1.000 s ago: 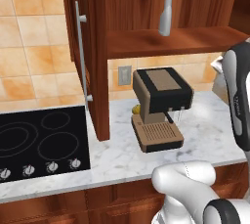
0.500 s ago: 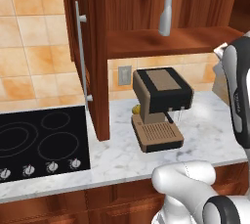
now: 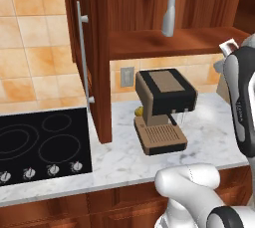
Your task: Pick the bar and boxed food from the counter and place them in the cabinets closest to them.
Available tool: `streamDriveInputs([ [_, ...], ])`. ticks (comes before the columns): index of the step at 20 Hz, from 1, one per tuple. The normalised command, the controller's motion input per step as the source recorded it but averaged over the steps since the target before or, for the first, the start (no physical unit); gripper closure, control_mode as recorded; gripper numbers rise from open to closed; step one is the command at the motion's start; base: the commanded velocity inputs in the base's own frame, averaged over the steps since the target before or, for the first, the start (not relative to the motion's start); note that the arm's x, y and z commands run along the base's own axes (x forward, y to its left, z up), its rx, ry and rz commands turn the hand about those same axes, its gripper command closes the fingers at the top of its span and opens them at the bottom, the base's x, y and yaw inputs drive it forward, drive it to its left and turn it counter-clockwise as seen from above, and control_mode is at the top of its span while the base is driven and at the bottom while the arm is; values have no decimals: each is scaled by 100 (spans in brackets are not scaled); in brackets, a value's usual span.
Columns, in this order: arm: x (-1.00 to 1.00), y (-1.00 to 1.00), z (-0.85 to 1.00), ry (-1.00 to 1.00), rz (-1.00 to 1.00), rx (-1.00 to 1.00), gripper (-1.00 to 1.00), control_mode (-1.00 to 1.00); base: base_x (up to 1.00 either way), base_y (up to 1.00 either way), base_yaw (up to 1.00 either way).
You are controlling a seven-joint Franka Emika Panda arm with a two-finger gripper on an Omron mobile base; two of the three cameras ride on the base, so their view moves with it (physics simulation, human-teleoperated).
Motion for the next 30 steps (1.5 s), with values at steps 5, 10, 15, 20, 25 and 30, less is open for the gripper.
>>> streamDriveInputs([
  [5, 1, 0, 0, -3, -1, 1, 100, -100, 0, 0, 0],
  [10, 33, -8, 1, 2, 0, 3, 100, -100, 0, 0, 0],
  [15, 37, -18, 10, 5, 0, 7, 100, -100, 0, 0, 0],
  [20, 34, -19, 12, 4, 0, 9, 100, -100, 0, 0, 0],
  [25, 49, -5, 13, 5, -1, 5, 100, -100, 0, 0, 0],
  [30, 56, 0, 11, 4, -6, 0, 100, -100, 0, 0, 0],
])
